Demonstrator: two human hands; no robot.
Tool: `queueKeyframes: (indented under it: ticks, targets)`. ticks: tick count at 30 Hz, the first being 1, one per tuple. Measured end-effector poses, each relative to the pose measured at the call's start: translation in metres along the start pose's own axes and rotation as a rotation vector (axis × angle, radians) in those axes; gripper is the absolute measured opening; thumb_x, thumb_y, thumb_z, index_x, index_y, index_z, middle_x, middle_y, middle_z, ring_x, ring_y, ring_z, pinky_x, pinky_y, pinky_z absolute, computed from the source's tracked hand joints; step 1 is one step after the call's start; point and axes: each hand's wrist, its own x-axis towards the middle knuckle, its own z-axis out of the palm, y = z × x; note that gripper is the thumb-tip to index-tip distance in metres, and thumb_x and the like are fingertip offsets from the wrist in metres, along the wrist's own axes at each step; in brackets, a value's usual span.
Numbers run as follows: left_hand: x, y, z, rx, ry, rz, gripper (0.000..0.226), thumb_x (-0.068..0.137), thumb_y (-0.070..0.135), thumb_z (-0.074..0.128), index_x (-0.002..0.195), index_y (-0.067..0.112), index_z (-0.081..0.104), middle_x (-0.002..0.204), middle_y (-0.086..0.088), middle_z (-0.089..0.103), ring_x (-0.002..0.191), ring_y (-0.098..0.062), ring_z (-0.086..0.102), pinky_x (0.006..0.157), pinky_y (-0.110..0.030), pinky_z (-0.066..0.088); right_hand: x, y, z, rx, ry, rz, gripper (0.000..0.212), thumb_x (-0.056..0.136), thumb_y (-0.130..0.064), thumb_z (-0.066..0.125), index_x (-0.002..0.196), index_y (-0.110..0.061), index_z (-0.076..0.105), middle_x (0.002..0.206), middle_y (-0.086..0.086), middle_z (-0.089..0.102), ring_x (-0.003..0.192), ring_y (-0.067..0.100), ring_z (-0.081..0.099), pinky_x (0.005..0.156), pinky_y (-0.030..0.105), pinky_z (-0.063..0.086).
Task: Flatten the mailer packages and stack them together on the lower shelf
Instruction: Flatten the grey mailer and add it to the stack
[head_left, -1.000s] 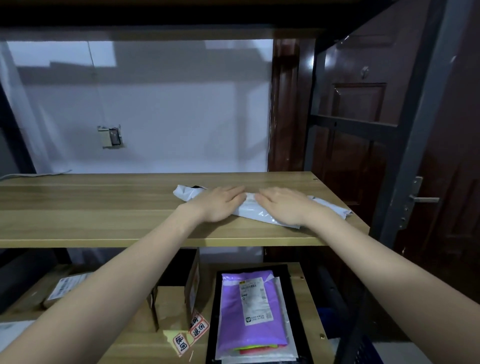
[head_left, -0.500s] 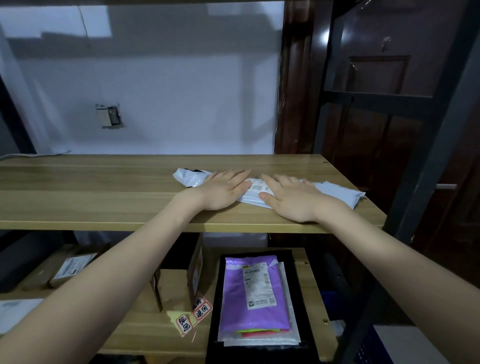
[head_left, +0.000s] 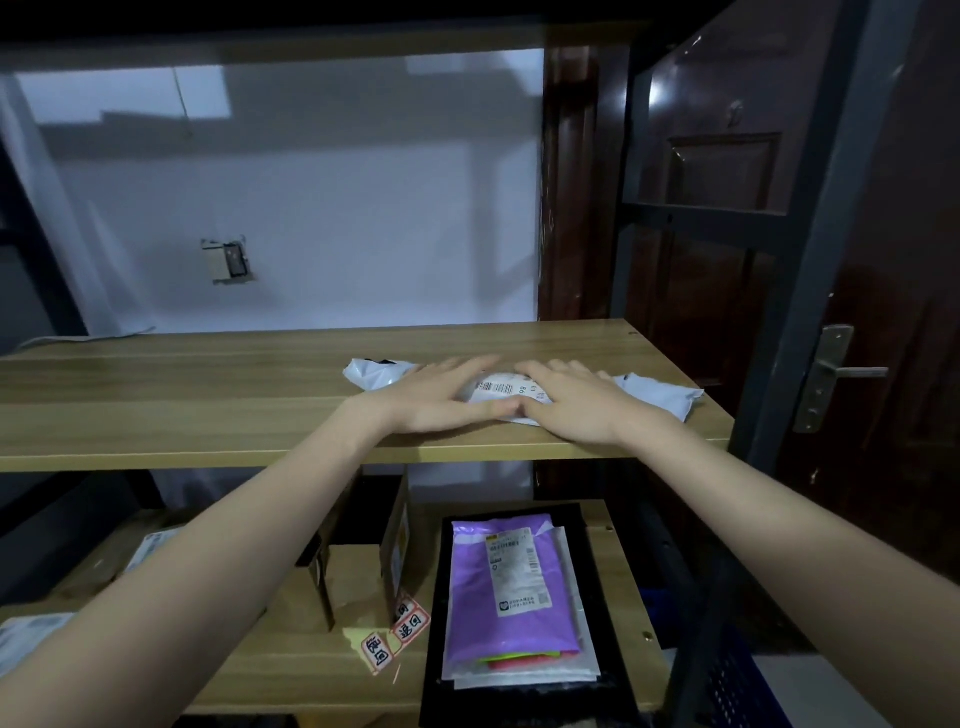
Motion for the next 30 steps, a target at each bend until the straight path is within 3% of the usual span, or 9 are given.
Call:
queueKeyframes:
  ticks: [3, 6, 8, 10, 13, 16, 19, 24, 30]
  targets:
    - [-0.024, 0.003, 0.003, 0.110, -0.027, 0.084, 0.101, 0.058, 0.087, 0.040, 0.146, 0.043, 0.015, 0.159, 0.012, 0.005, 0.146, -0.015, 0.009, 0.118, -0.046, 0.010, -0.016, -0.007, -0.003, 0.041, -0.024, -0.021, 0.044, 0.099, -0.041, 0.020, 0.140, -0.032, 0.034, 0.140, 0.006, 0.043, 0.132, 0.027, 0.033, 0.103, 0.046, 0.024]
    - [-0.045, -0.001, 0.003, 0.099, 0.023, 0.151, 0.105, 0.057, 0.079, 0.055, 0.145, 0.031, 0.026, 0.155, 0.008, 0.022, 0.141, -0.016, 0.025, 0.116, -0.041, 0.021, -0.031, -0.016, -0.009, 0.100, -0.006, -0.105, 0.042, 0.099, -0.037, 0.017, 0.114, -0.023, 0.054, 0.122, 0.001, 0.057, 0.118, 0.026, 0.047, 0.098, 0.046, 0.034]
    - [-0.057, -0.005, 0.002, 0.108, 0.122, 0.240, 0.077, 0.072, 0.055, 0.067, 0.137, 0.022, 0.044, 0.141, 0.001, 0.043, 0.129, -0.021, 0.043, 0.108, -0.035, 0.033, -0.041, -0.022, -0.014, 0.144, 0.017, -0.139, 0.033, 0.097, -0.037, 0.027, 0.096, -0.025, 0.058, 0.109, -0.004, 0.062, 0.108, 0.022, 0.053, 0.095, 0.045, 0.041]
    - [-0.072, -0.007, -0.001, 0.186, 0.272, 0.340, 0.048, 0.081, 0.034, 0.060, 0.127, 0.021, 0.057, 0.123, 0.000, 0.056, 0.110, -0.024, 0.054, 0.095, -0.039, 0.043, -0.050, -0.028, -0.017, 0.200, 0.017, -0.154, 0.024, 0.093, -0.039, 0.041, 0.096, -0.026, 0.062, 0.098, -0.009, 0.062, 0.099, 0.016, 0.056, 0.090, 0.037, 0.046]
    - [-0.099, -0.005, 0.002, 0.259, 0.437, 0.415, 0.043, 0.075, 0.015, 0.064, 0.118, 0.021, 0.064, 0.109, 0.002, 0.062, 0.096, -0.022, 0.058, 0.081, -0.037, 0.047, -0.064, -0.039, -0.016, 0.272, 0.001, -0.201, 0.026, 0.090, -0.041, 0.053, 0.102, -0.022, 0.064, 0.086, -0.014, 0.060, 0.086, 0.009, 0.057, 0.078, 0.026, 0.046]
    - [-0.130, 0.013, 0.011, 0.259, 0.514, 0.484, 0.038, 0.068, 0.013, 0.061, 0.104, 0.021, 0.070, 0.104, 0.004, 0.066, 0.095, -0.019, 0.060, 0.077, -0.036, 0.046, -0.077, -0.050, -0.009, 0.357, -0.066, -0.245, 0.031, 0.089, -0.042, 0.057, 0.105, -0.015, 0.060, 0.084, -0.003, 0.067, 0.071, 0.011, 0.060, 0.074, 0.029, 0.047]
    - [-0.156, 0.029, 0.027, 0.275, 0.461, 0.526, 0.033, 0.064, 0.021, 0.050, 0.090, 0.020, 0.071, 0.092, 0.005, 0.068, 0.086, -0.020, 0.061, 0.075, -0.036, 0.041, -0.089, -0.052, 0.004, 0.323, -0.215, -0.285, 0.038, 0.090, -0.040, 0.056, 0.119, -0.016, 0.052, 0.096, 0.005, 0.067, 0.073, 0.018, 0.068, 0.075, 0.027, 0.047]
    - [-0.166, 0.029, 0.061, 0.310, 0.345, 0.510, 0.034, 0.063, 0.018, 0.058, 0.094, 0.025, 0.071, 0.095, 0.011, 0.066, 0.093, -0.017, 0.061, 0.086, -0.031, 0.037, -0.104, -0.042, 0.030, 0.305, -0.387, -0.249, 0.038, 0.091, -0.041, 0.054, 0.122, -0.019, 0.049, 0.078, -0.010, 0.065, 0.075, 0.016, 0.071, 0.076, 0.034, 0.052]
    - [-0.167, 0.049, 0.101, 0.261, 0.279, 0.648, 0.024, 0.068, 0.024, 0.049, 0.081, 0.020, 0.069, 0.081, 0.006, 0.065, 0.078, -0.020, 0.057, 0.077, -0.032, 0.039, -0.119, -0.021, 0.063, 0.373, -0.580, -0.125, 0.029, 0.094, -0.036, 0.050, 0.118, -0.020, 0.048, 0.096, 0.000, 0.064, 0.088, 0.024, 0.070, 0.073, 0.031, 0.053]
